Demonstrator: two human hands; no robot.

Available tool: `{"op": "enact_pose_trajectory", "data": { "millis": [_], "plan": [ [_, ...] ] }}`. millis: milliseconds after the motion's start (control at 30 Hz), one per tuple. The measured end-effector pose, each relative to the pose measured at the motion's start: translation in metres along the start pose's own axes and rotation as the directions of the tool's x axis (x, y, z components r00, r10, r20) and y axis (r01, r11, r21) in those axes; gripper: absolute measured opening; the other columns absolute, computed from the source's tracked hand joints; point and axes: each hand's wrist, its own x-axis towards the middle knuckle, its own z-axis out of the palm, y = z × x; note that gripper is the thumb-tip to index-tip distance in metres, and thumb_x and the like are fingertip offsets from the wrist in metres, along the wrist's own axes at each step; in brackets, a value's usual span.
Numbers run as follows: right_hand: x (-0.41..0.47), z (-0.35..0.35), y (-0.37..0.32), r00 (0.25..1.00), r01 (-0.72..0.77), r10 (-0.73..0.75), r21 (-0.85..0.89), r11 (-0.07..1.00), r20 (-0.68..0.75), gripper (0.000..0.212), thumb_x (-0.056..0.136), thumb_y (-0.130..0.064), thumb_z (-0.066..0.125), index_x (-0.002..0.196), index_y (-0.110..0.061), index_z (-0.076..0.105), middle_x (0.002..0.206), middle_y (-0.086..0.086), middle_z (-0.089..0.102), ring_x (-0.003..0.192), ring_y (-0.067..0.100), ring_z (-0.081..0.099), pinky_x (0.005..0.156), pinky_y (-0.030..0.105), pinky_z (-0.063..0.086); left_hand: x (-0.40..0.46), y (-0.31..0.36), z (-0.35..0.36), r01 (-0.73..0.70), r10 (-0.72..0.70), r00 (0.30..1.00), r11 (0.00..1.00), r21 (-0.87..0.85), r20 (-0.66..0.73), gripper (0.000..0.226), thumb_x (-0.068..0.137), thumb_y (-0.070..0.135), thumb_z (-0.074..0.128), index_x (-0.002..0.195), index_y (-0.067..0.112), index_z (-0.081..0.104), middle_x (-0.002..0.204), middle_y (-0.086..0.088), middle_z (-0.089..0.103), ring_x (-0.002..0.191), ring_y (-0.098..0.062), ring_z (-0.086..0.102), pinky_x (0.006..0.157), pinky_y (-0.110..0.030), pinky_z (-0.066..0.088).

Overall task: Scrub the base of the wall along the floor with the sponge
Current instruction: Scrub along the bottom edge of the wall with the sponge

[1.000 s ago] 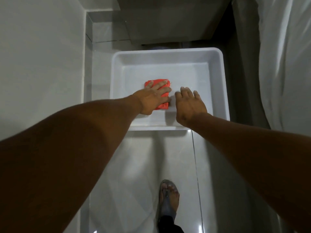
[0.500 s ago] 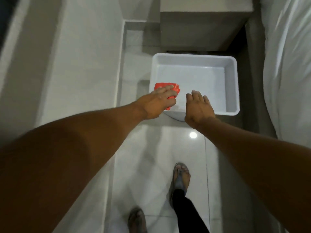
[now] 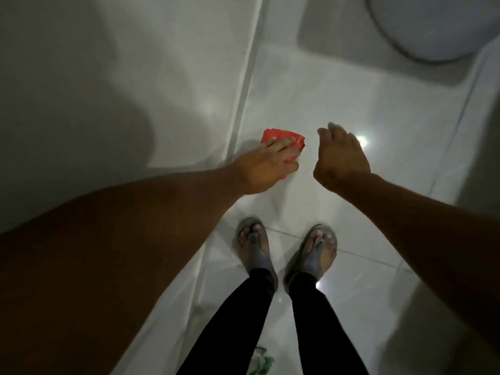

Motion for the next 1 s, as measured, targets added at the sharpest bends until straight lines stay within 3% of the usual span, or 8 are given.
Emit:
{"op": "enact_pose_trajectory", "data": {
  "millis": [67,267,533,600,667,767,867,1000],
  "plan": [
    [0.014,0.054,0.001,0.999,0.008,-0.009,0.010,1.000,0.054,0.066,0.086,-0.002,0.050,0.151,0.002,0.034,0.165,0.028,0.027,0.156,0.041,0.023,0.130,0.049,0.017,-0.009,0.000,0.053,0.053,-0.053,0.998,0.999,-0.004,0.036,0.030,0.098,0.010,0.055,0.128,0.013,0.056,0.158,-0.017,0.037,0.149,-0.041,0.027,0.121,-0.059,0.028],
    [0.049,0.142,0.010,0.995,0.049,-0.053,0.050,0.998,0.088,0.073,0.089,-0.006,0.050,0.158,-0.002,0.027,0.169,0.024,0.024,0.159,0.037,0.018,0.132,0.046,0.012,-0.023,-0.016,0.145,0.205,-0.205,0.976,0.979,-0.013,-0.078,0.022,0.098,0.009,0.046,0.111,0.010,0.064,0.144,-0.019,0.055,0.141,-0.044,0.041,0.114,-0.061,0.038],
    [0.088,0.176,0.028,0.984,0.174,-0.173,0.054,0.983,-0.032,0.064,0.094,-0.012,0.053,0.154,0.000,0.034,0.165,0.022,0.030,0.154,0.040,0.027,0.130,0.051,0.021,-0.049,-0.021,0.199,0.262,-0.262,0.964,0.965,-0.010,-0.039,0.033,0.092,0.008,0.035,0.110,0.011,0.061,0.152,-0.015,0.047,0.149,-0.041,0.028,0.123,-0.057,0.022],
    [0.098,0.179,0.040,0.977,0.201,-0.197,0.035,0.979,-0.087,0.059,0.096,-0.014,0.050,0.151,0.003,0.037,0.163,0.025,0.032,0.151,0.042,0.030,0.128,0.052,0.023,-0.051,-0.011,0.207,0.309,-0.311,0.949,0.950,-0.043,-0.050,0.042,0.076,0.019,0.051,0.117,0.015,0.058,0.157,-0.012,0.040,0.151,-0.037,0.022,0.125,-0.057,0.017],
    [0.107,0.182,0.052,0.964,0.233,-0.233,-0.018,0.972,-0.129,0.062,0.099,-0.021,0.053,0.152,0.005,0.036,0.164,0.028,0.028,0.152,0.045,0.028,0.129,0.054,0.021,-0.044,-0.001,0.213,0.428,-0.440,0.892,0.896,-0.121,-0.101,0.075,0.060,0.035,0.063,0.131,0.017,0.050,0.162,-0.012,0.031,0.153,-0.035,0.017,0.125,-0.056,0.013],
    [0.120,0.189,0.067,0.947,0.269,-0.278,-0.077,0.960,-0.162,0.080,0.100,-0.045,0.051,0.158,0.004,0.025,0.170,0.028,0.016,0.159,0.046,0.012,0.131,0.055,0.008,-0.021,-0.003,0.217,0.590,-0.629,0.757,0.775,-0.228,-0.176,0.100,0.063,0.047,0.062,0.149,0.008,0.033,0.163,-0.018,0.027,0.152,-0.039,0.018,0.126,-0.057,0.012],
    [0.126,0.202,0.078,0.909,0.317,-0.343,-0.143,0.938,-0.235,0.088,0.099,-0.060,0.038,0.159,0.003,0.021,0.170,0.030,0.015,0.160,0.046,0.009,0.130,0.055,0.004,-0.003,-0.015,0.223,0.663,-0.704,0.687,0.709,-0.239,-0.183,0.087,0.071,0.036,0.057,0.149,0.003,0.037,0.160,-0.020,0.033,0.151,-0.037,0.023,0.125,-0.055,0.018],
    [0.134,0.221,0.090,0.846,0.351,-0.400,-0.196,0.915,-0.353,0.087,0.101,-0.062,0.036,0.161,-0.001,0.018,0.170,0.030,0.017,0.160,0.045,0.011,0.130,0.052,-0.005,-0.007,0.003,0.245,0.653,-0.707,0.655,0.707,-0.271,-0.267,0.058,0.087,0.013,0.056,0.144,0.008,0.048,0.153,-0.012,0.047,0.148,-0.033,0.034,0.123,-0.054,0.023]
  ]
}}
